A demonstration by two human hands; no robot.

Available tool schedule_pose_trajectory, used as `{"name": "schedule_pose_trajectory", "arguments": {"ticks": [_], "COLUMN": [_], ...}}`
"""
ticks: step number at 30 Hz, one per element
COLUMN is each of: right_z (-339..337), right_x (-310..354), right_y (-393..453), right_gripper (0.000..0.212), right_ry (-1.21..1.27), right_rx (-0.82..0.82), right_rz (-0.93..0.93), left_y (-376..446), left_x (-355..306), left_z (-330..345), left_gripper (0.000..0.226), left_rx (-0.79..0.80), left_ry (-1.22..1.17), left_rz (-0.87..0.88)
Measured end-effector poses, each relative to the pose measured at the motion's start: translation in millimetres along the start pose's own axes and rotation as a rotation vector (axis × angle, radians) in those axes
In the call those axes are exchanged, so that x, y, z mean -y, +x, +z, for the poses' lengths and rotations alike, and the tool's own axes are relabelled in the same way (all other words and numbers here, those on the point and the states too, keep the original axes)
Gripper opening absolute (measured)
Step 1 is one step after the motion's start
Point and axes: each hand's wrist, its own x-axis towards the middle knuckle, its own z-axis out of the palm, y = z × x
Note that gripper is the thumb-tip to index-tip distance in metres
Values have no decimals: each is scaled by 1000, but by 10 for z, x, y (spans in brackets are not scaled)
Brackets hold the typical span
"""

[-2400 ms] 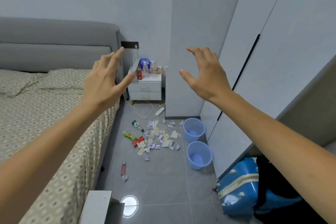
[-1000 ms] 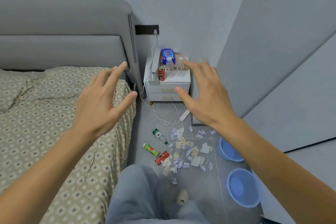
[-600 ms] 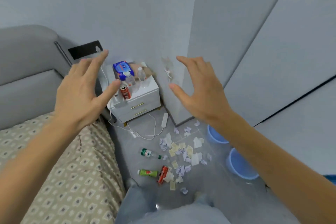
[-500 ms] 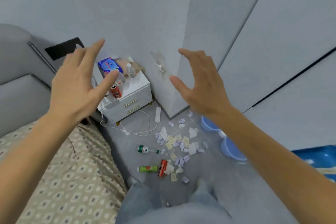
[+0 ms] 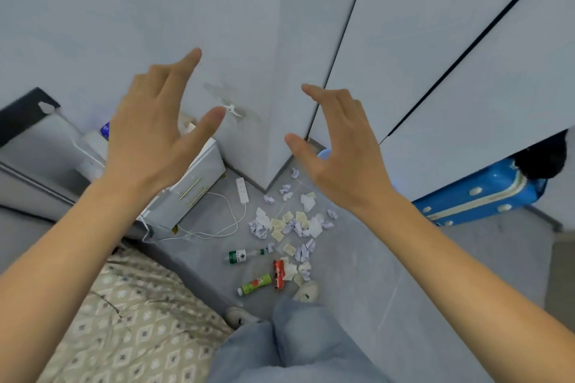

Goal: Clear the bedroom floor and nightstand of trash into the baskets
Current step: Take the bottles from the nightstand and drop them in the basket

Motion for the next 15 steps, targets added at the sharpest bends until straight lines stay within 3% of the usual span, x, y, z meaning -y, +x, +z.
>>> {"name": "schedule_pose_trajectory", "arguments": {"ticks": [15], "right_z": [582], "right_x": [473], "right_y": [803], "right_gripper": [60], "right_ry": [168], "right_rx": [125], "right_rz": [-232], "left_y": [-326], "left_x": [405], "left_z": [-761], "left_gripper": [72], "left_rx": [-126], "left_ry": [220], "left_rz": [-204]}}
